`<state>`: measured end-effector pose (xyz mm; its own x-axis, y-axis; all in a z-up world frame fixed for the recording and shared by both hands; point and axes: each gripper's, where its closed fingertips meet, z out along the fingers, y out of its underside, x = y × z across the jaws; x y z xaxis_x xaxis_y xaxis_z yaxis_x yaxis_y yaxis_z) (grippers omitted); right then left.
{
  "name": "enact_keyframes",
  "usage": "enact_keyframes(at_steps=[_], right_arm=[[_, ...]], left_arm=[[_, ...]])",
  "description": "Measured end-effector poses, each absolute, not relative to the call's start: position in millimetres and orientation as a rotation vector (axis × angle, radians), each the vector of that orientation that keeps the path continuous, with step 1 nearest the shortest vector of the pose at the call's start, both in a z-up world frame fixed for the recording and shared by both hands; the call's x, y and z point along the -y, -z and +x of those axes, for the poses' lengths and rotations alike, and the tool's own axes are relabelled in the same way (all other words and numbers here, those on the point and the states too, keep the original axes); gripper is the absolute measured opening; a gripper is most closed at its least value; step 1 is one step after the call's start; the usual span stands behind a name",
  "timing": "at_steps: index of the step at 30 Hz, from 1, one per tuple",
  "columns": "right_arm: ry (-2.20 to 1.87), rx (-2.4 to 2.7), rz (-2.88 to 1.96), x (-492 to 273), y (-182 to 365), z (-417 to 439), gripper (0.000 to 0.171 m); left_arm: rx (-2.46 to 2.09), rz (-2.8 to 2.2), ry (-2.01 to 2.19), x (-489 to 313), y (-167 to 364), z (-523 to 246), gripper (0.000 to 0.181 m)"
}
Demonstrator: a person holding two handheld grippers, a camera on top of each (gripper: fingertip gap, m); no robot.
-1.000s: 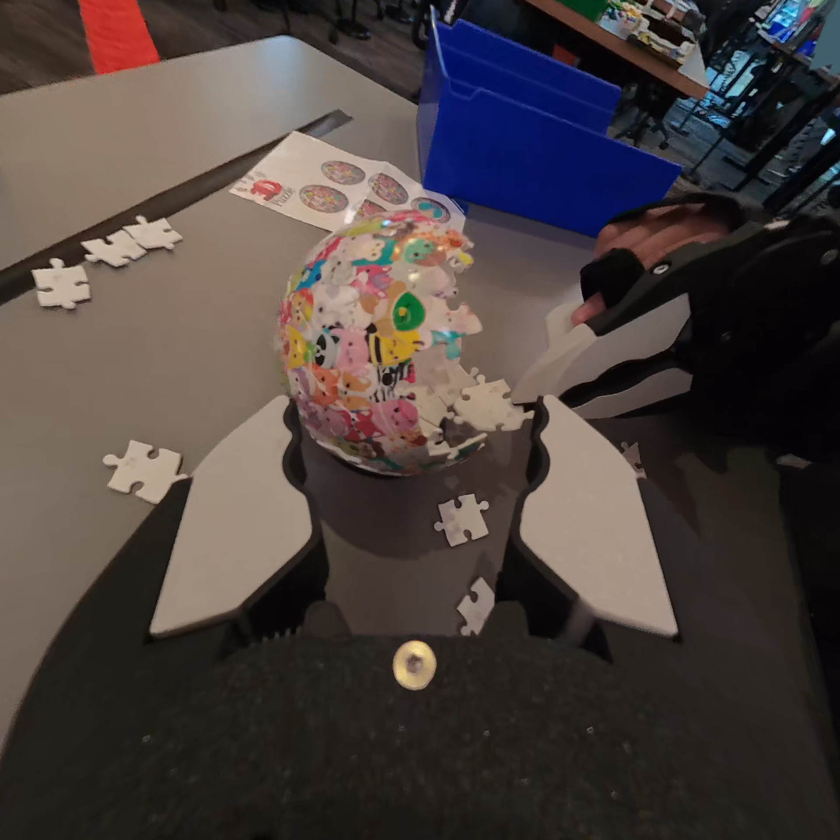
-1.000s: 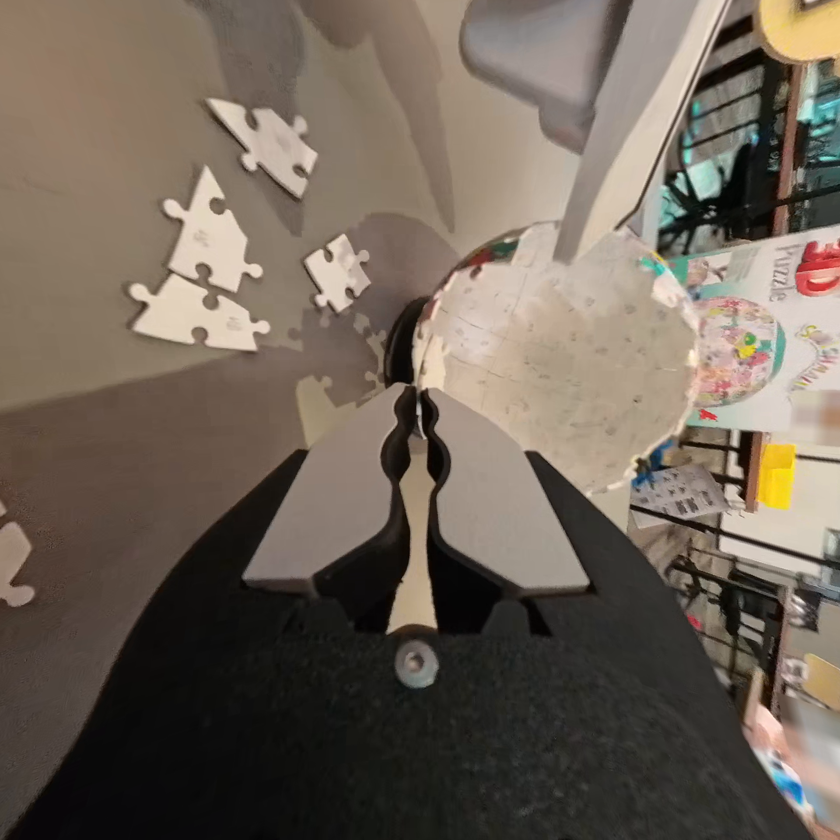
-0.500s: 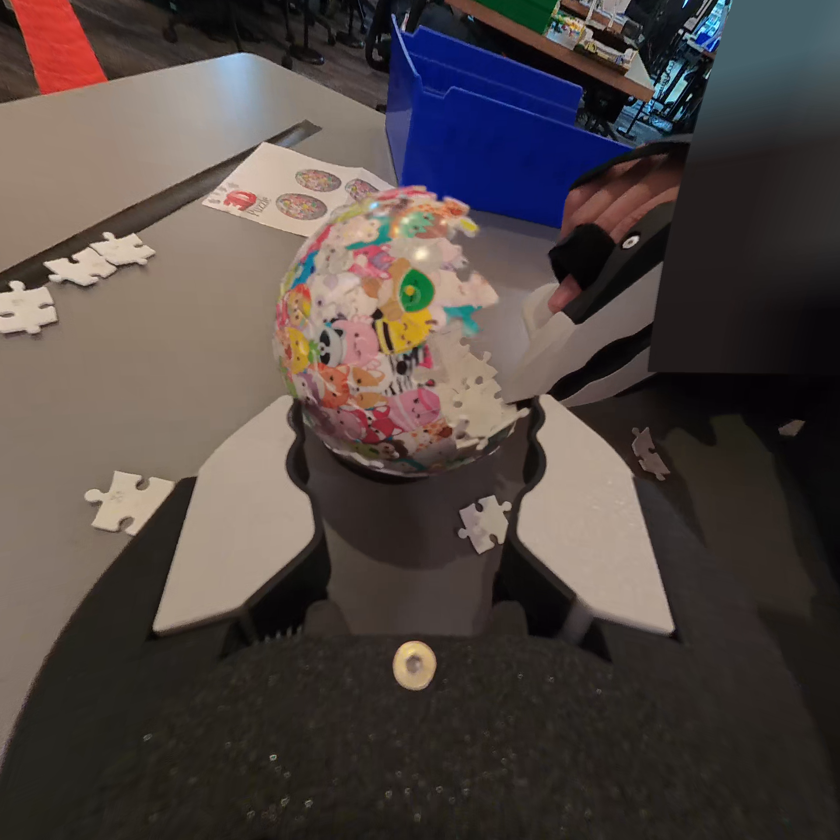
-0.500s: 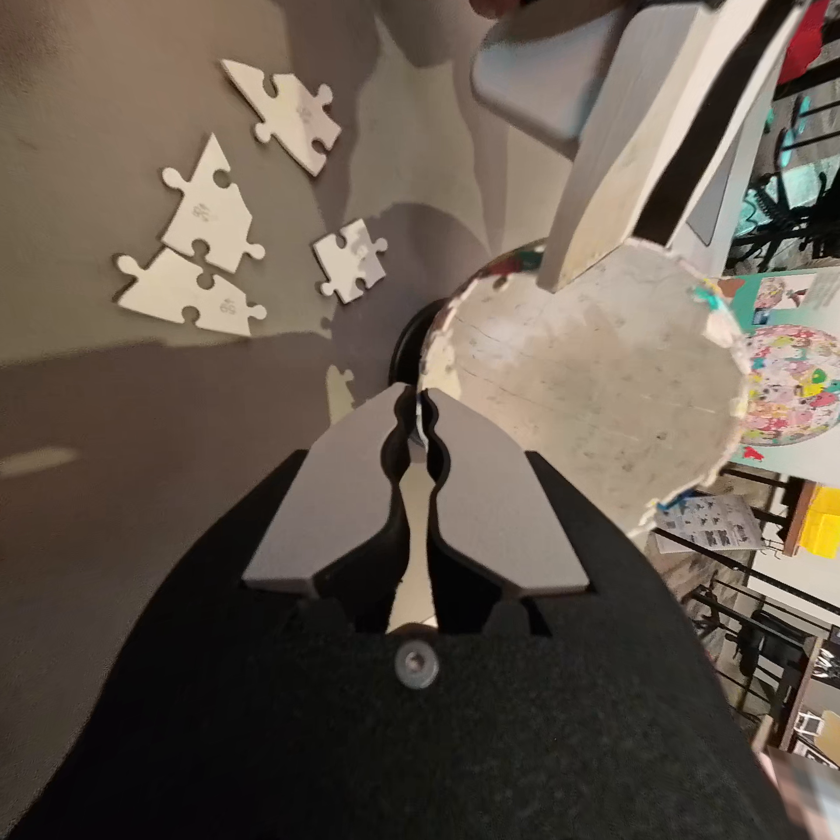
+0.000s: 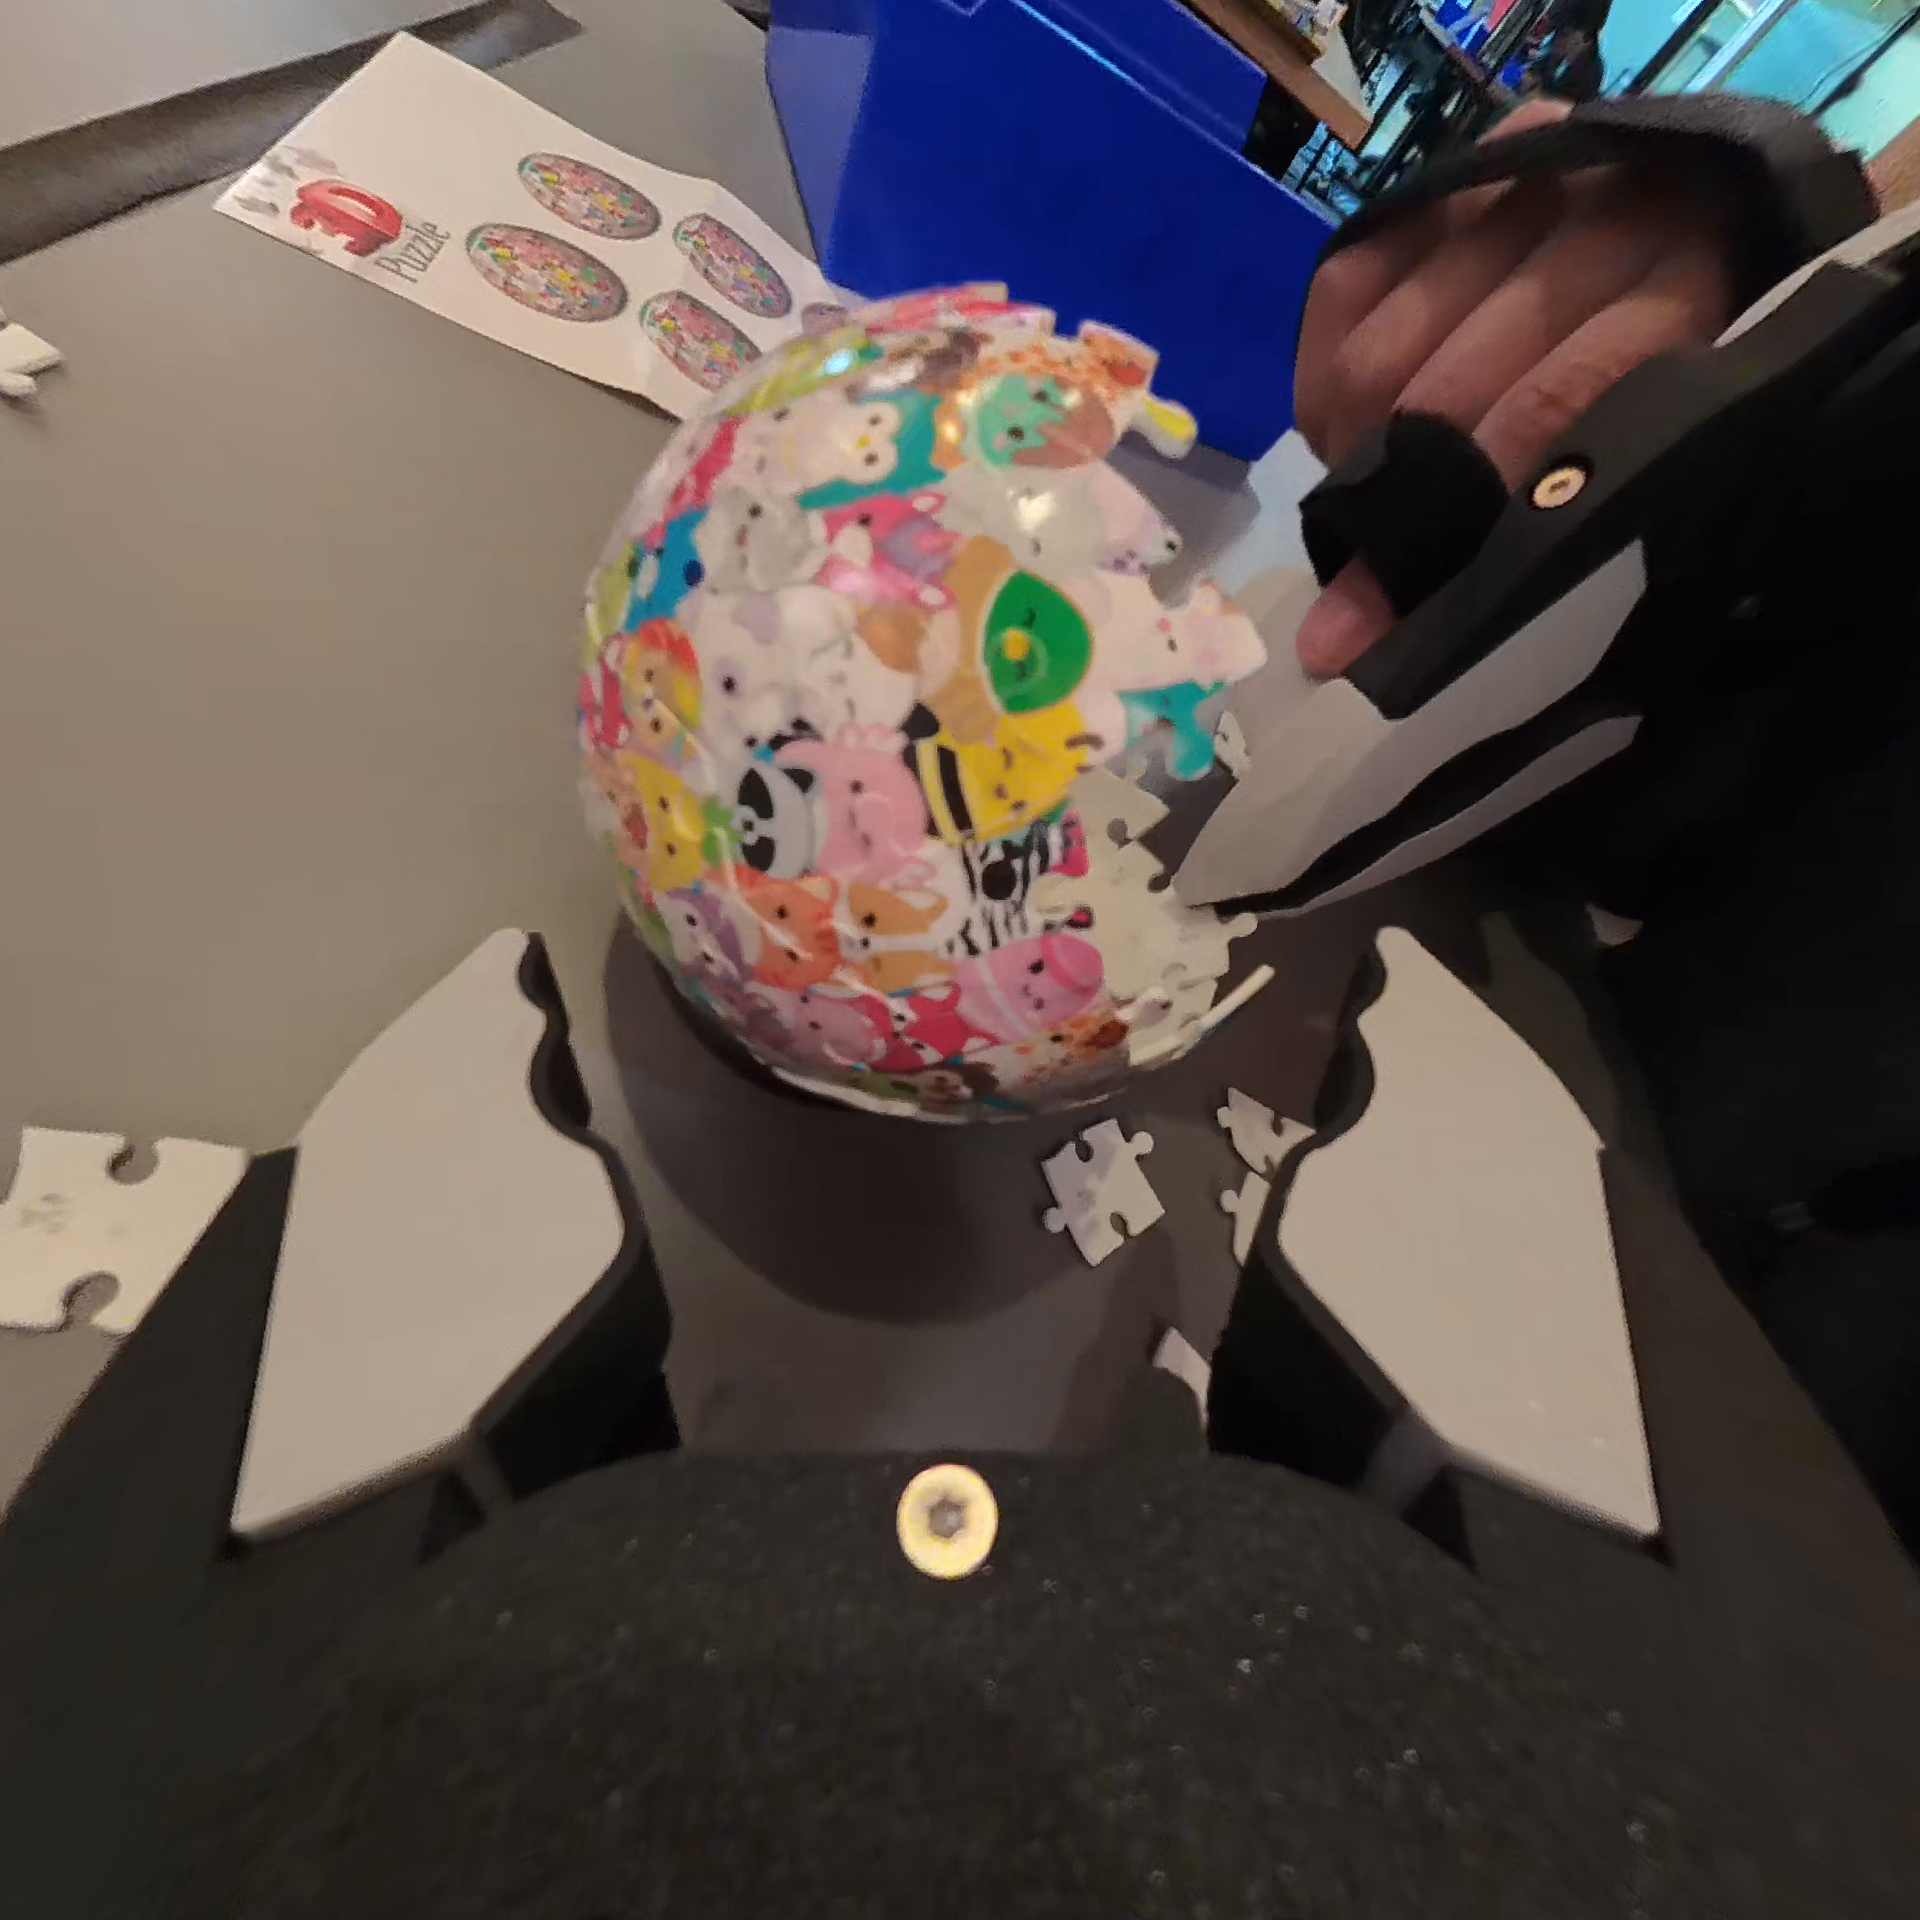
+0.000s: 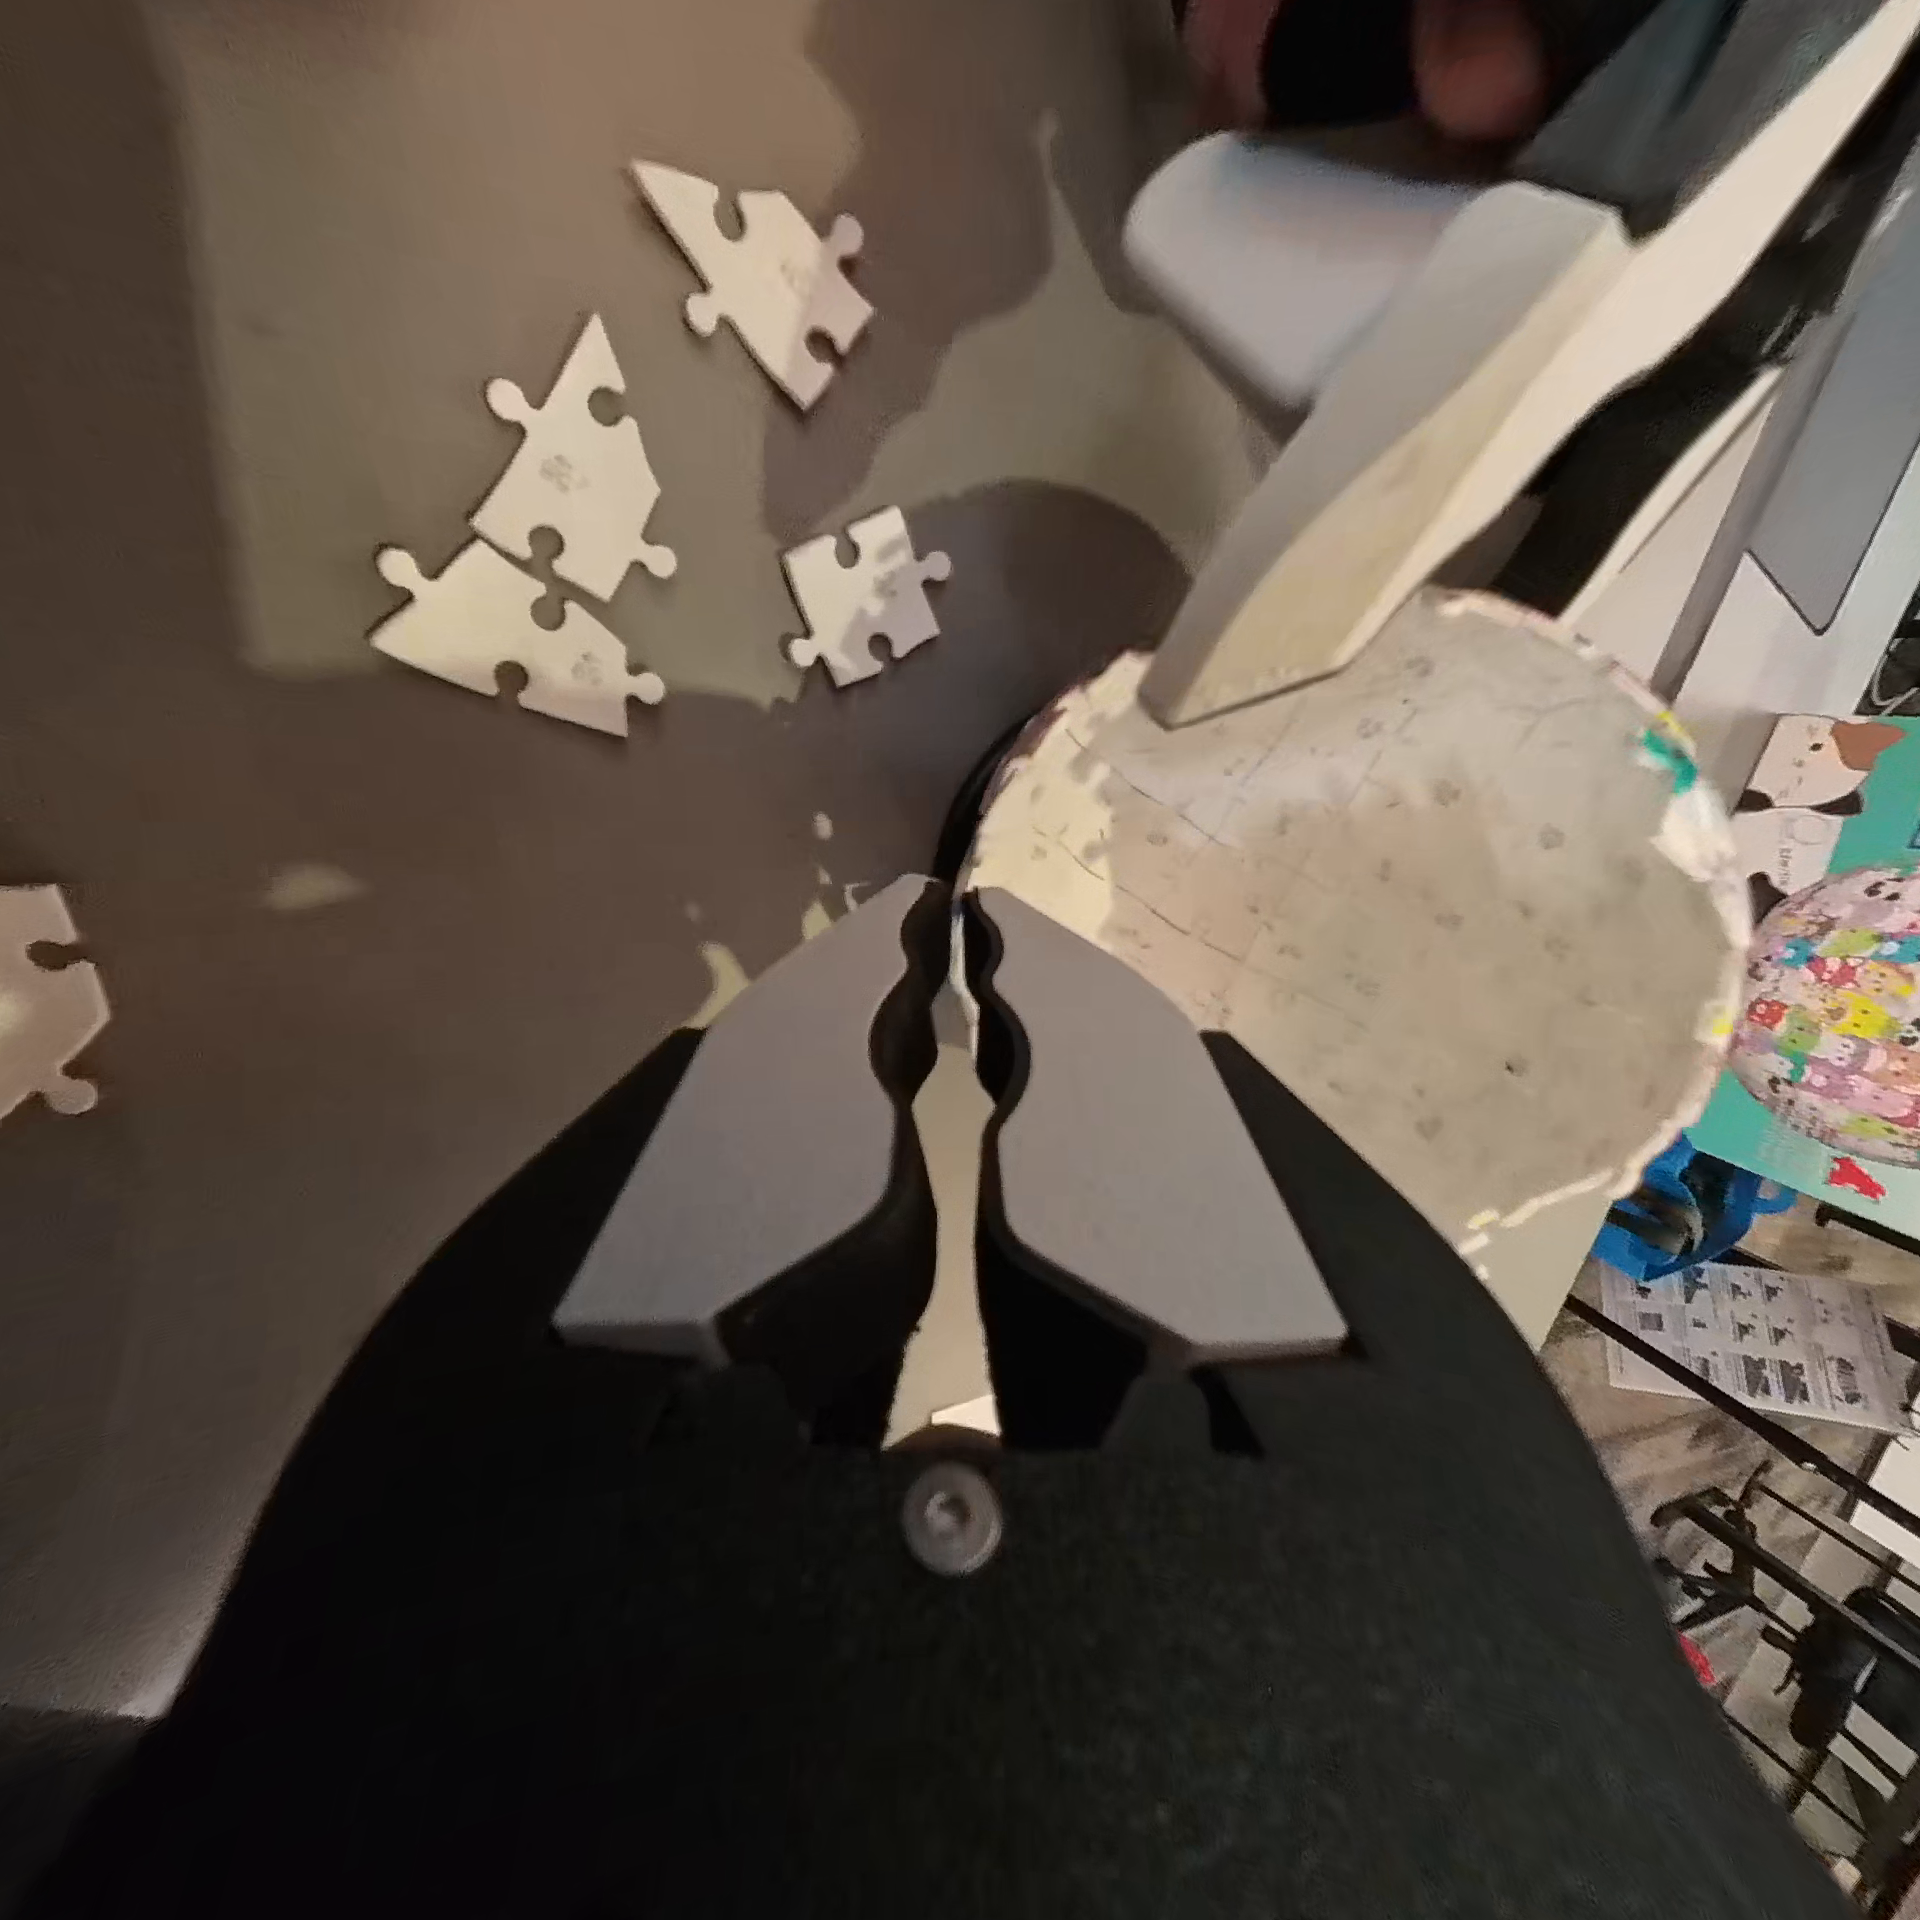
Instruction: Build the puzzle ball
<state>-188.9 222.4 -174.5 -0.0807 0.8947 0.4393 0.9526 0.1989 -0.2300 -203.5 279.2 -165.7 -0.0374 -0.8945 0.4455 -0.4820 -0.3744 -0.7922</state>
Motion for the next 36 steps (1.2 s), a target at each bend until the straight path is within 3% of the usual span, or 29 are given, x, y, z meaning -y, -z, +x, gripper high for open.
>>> enact_keyframes(at_steps=[8,36], right_arm=[[0.181,1.987,-1.7,-230,175,-186,0.002],[0.087,2.2,-1.815,-206,171,-179,0.002]], left_arm=[[-1.431,-1.774,1.405,-285,159,-199,0.098],[-1.452,-1.698,1.307,-279,152,-200,0.091]])
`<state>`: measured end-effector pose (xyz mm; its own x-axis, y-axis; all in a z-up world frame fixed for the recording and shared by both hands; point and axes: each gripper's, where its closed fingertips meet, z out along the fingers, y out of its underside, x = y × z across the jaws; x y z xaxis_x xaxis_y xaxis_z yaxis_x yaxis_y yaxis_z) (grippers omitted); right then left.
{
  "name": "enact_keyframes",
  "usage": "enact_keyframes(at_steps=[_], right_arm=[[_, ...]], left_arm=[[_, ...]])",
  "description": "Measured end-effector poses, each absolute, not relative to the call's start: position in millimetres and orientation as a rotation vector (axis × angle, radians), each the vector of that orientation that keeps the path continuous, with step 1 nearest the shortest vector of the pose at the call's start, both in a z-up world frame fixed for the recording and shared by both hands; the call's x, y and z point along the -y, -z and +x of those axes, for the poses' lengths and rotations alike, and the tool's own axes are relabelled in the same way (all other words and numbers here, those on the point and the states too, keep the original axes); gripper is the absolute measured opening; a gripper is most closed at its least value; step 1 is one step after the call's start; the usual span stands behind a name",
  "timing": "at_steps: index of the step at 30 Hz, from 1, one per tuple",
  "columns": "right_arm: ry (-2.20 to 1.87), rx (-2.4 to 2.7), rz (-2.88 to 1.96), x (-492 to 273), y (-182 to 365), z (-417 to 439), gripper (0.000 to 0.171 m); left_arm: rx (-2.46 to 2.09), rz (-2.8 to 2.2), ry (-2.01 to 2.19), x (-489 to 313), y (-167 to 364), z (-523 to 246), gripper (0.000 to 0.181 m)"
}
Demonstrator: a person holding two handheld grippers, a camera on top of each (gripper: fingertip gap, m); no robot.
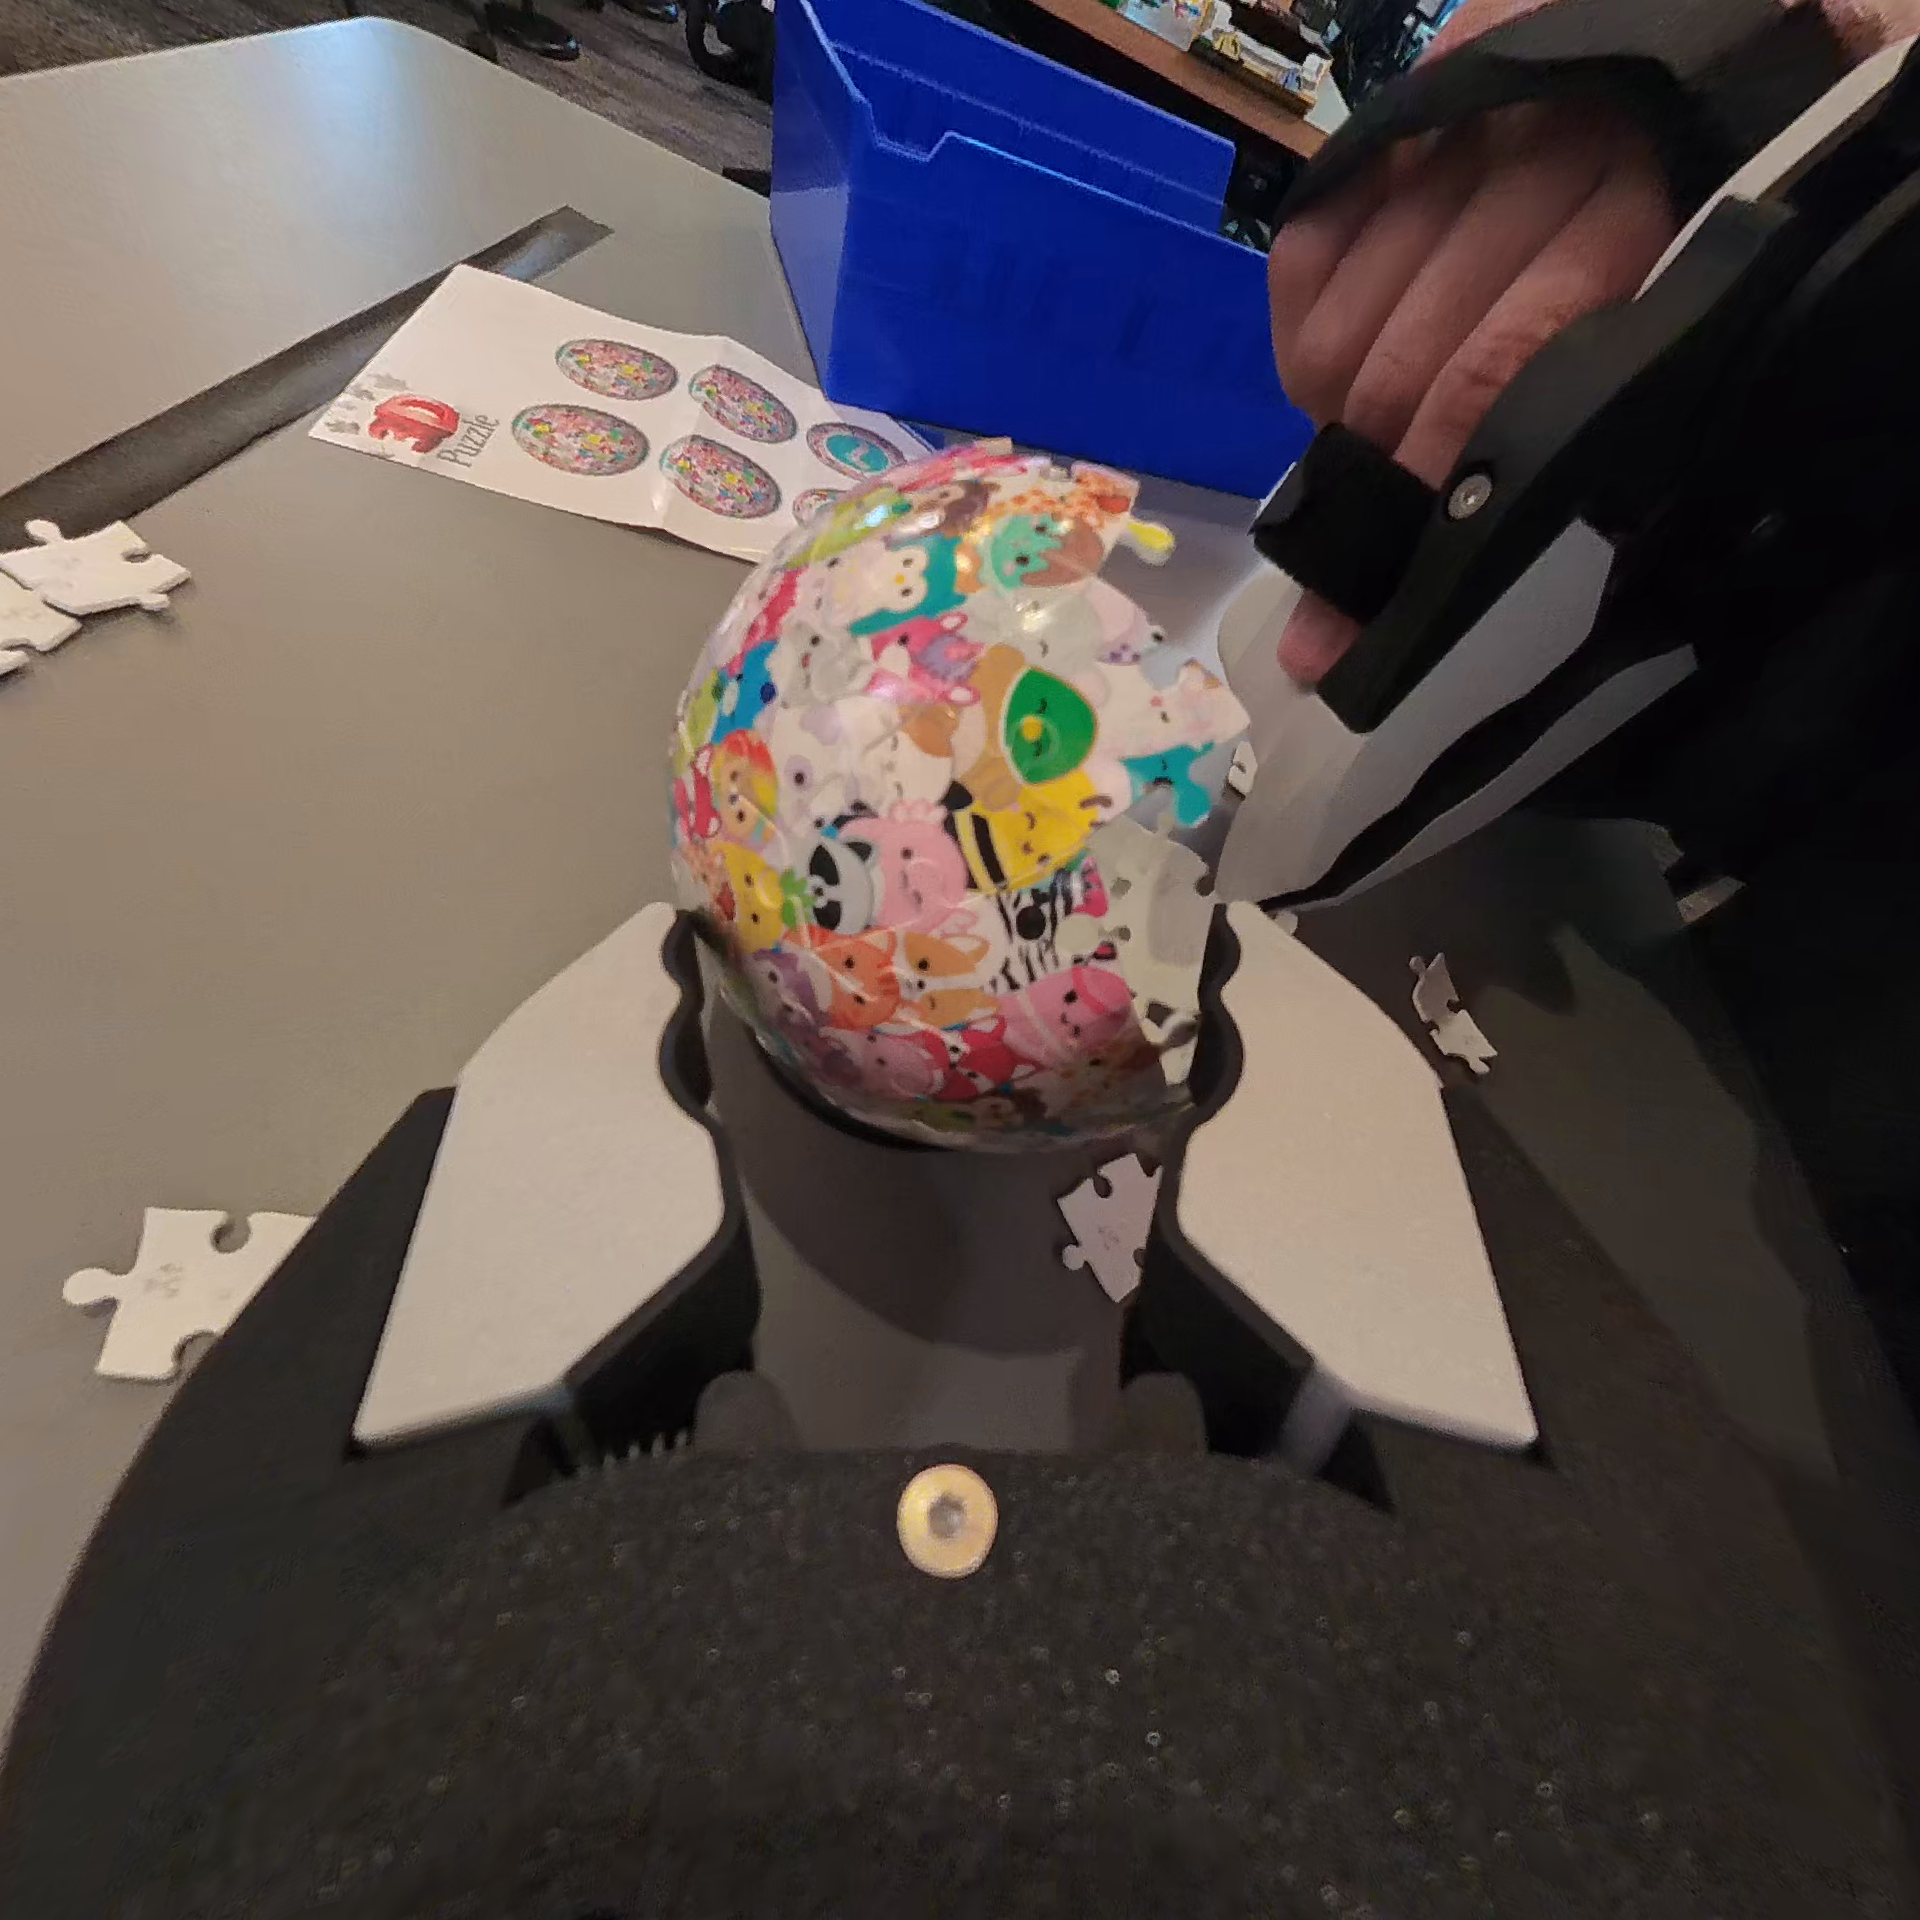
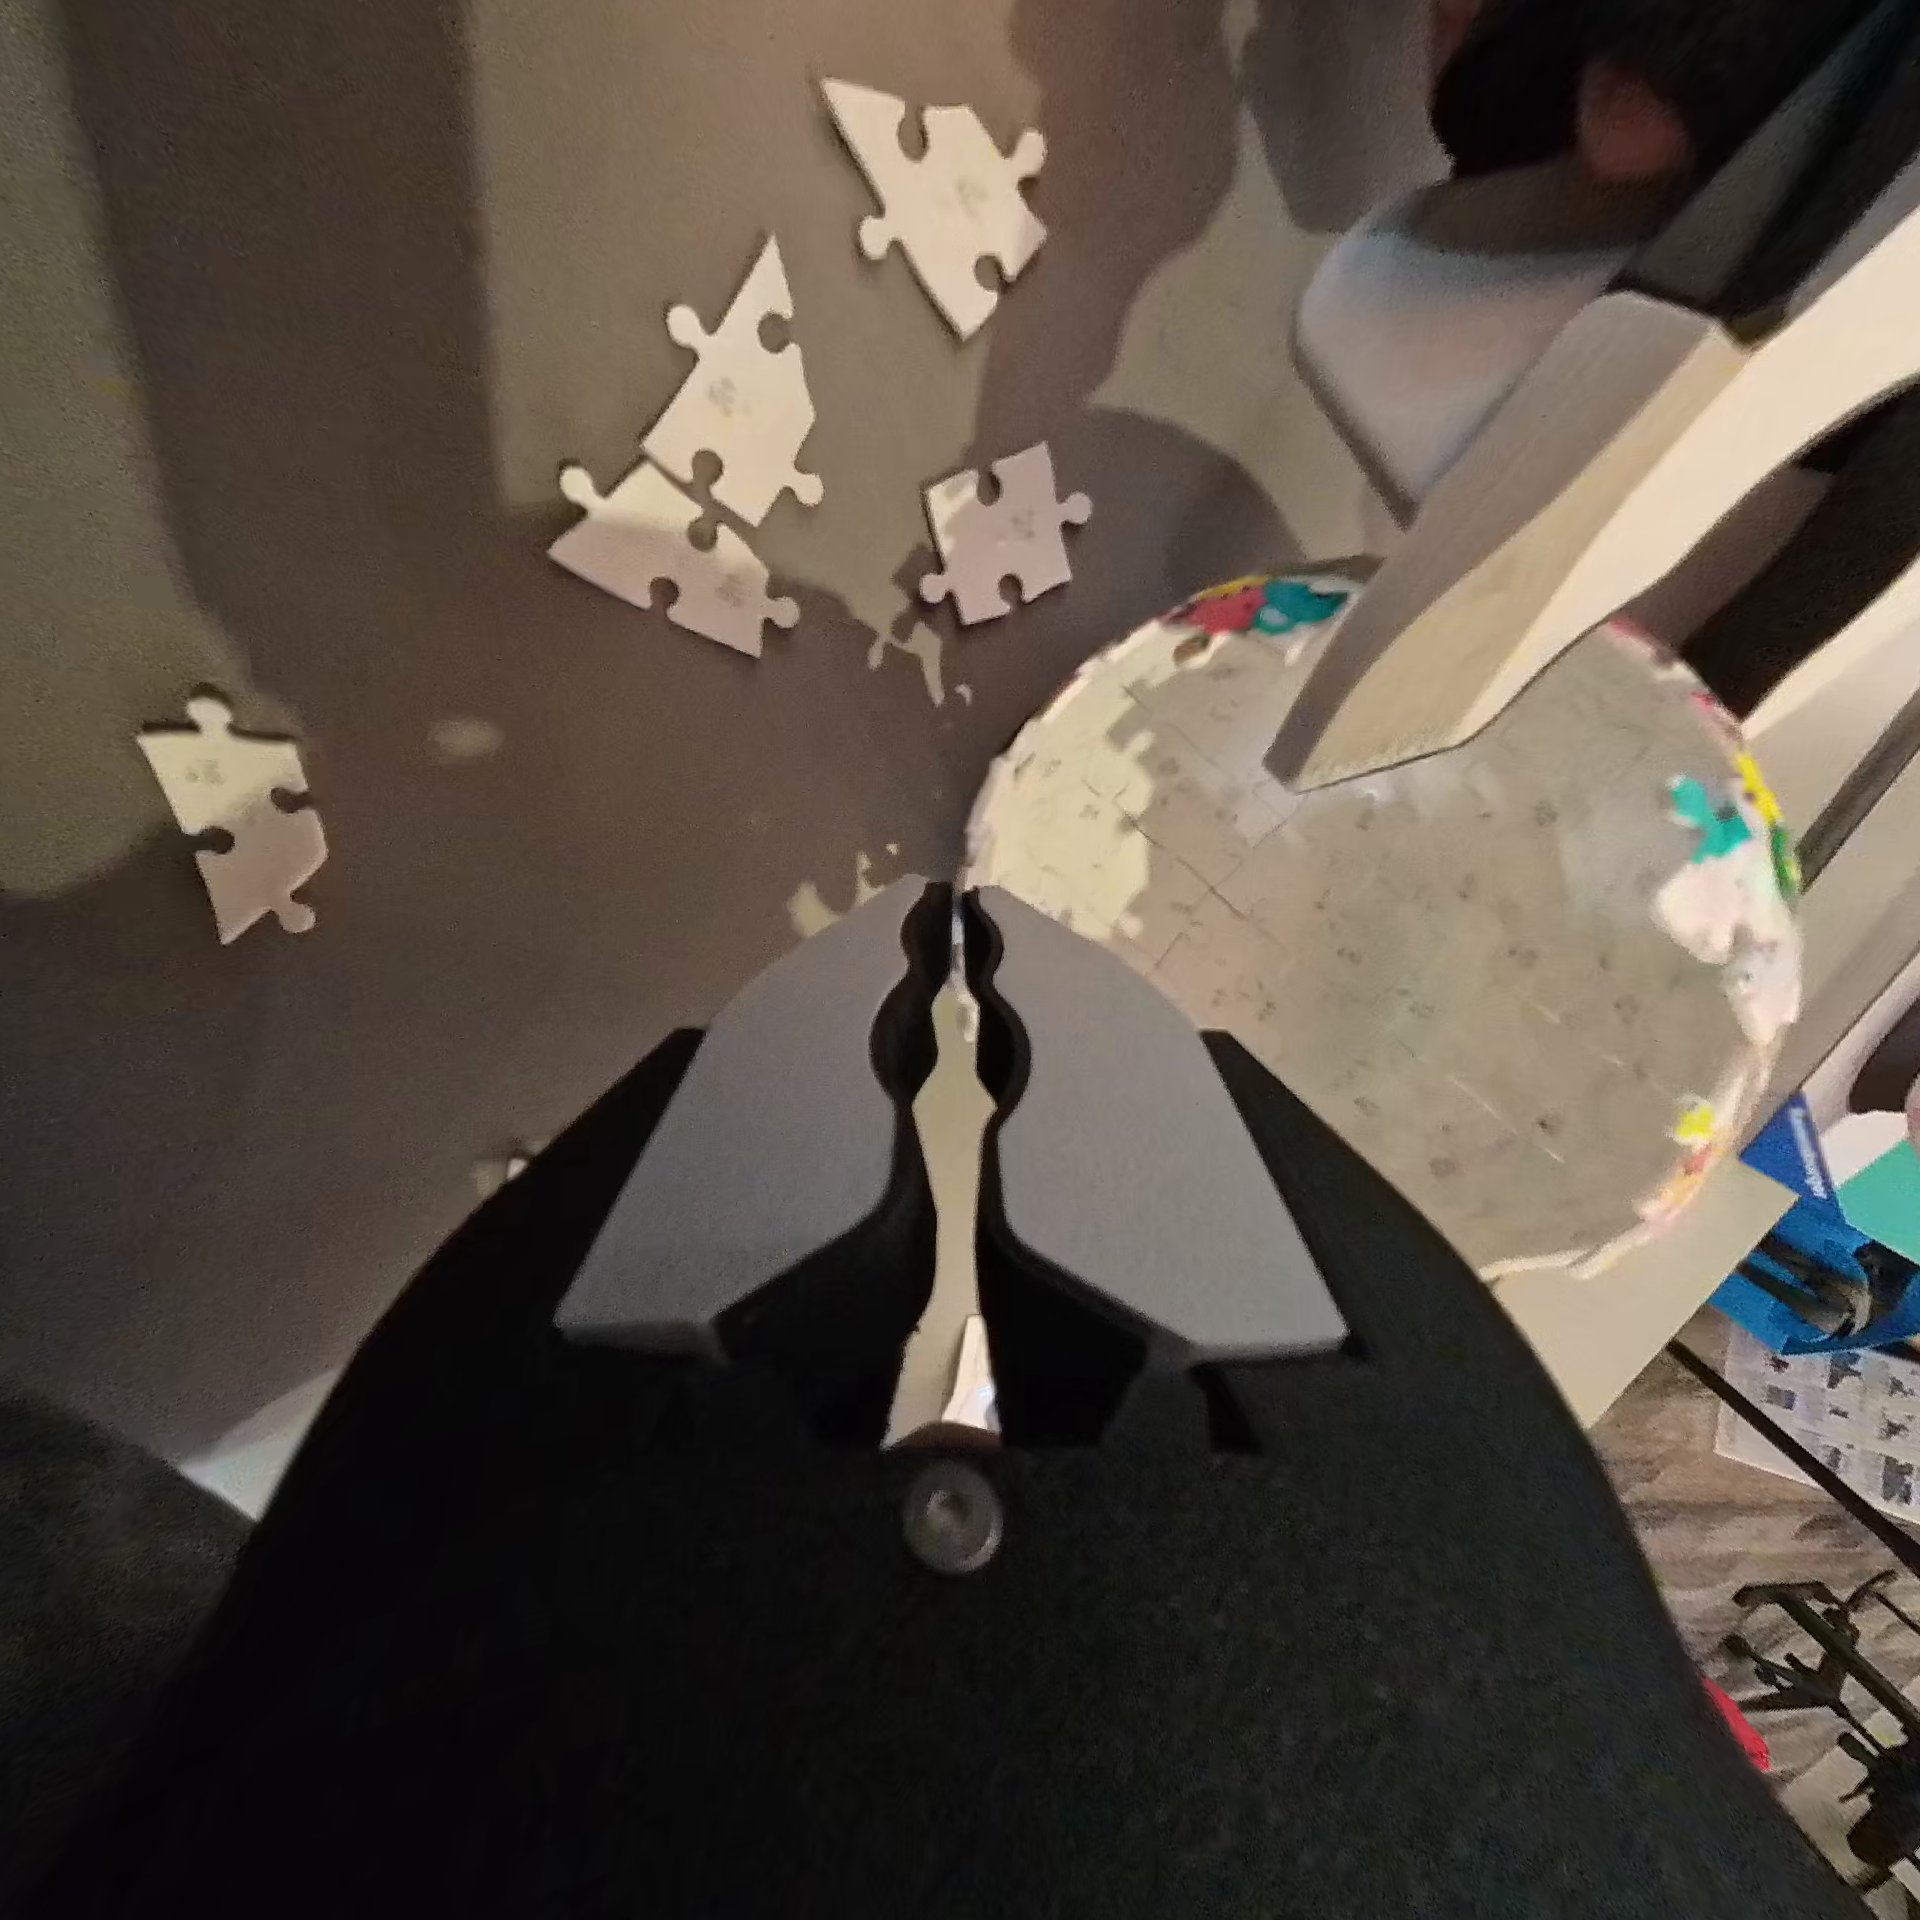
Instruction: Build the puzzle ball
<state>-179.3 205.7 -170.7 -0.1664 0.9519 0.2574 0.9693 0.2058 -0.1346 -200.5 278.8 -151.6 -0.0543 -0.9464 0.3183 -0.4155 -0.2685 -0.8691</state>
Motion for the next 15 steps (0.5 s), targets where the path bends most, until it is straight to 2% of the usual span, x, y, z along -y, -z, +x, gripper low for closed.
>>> enact_keyframes(at_steps=[9,15], right_arm=[[0.092,2.245,-1.858,-209,169,-182,0.002],[0.081,2.232,-1.91,-206,175,-179,0.002]], left_arm=[[-1.381,-1.766,1.367,-271,157,-207,0.095],[-1.429,-1.744,1.26,-268,163,-206,0.093]])
